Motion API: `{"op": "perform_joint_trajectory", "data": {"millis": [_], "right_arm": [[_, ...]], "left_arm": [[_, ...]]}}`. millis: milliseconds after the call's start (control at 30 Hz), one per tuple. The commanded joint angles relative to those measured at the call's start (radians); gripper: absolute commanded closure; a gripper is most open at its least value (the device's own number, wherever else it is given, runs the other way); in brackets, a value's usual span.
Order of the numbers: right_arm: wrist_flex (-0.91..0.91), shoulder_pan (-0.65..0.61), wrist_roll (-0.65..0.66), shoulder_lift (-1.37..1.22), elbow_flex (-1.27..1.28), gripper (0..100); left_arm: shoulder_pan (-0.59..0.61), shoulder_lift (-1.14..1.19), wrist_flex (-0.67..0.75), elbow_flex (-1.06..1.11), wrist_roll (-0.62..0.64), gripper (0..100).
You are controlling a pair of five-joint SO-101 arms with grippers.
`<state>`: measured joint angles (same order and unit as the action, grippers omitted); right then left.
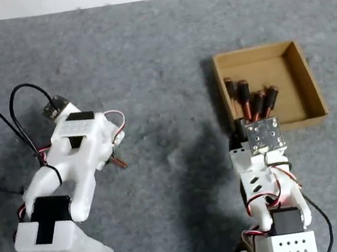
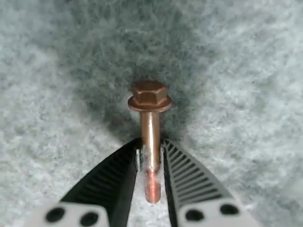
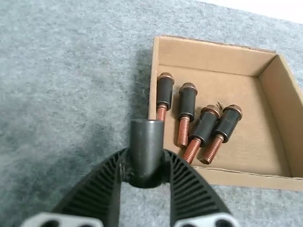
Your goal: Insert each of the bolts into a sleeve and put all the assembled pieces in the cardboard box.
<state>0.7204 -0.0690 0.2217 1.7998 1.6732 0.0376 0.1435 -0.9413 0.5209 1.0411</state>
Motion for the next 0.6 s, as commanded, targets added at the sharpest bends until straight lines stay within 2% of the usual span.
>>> {"op": "perform_joint_trajectory", "data": {"millis": [0,233,333,433,567], "right_arm": [[-0.002,0.002,0.011,0.012,0.082,99.2],[-0.002,-0.030,0.011,0.012,0.084,99.2],[-0.002,-0.065,0.011,0.012,0.084,99.2],[-0.002,-0.102,0.011,0.012,0.082,99.2],[-0.002,-0.182,0.011,0.012,0.082,99.2]], "left_arm": [[-0.035,-0.085,0.002,-0.021,0.005,100],[-0.147,-0.394,0.002,0.031,0.005,100],[-0.188,-0.541,0.026,0.116,-0.046,100],[-0.223,-0.680,0.126,0.263,-0.091,100],[-0.240,-0.880,0.330,0.489,-0.143,100]]}}
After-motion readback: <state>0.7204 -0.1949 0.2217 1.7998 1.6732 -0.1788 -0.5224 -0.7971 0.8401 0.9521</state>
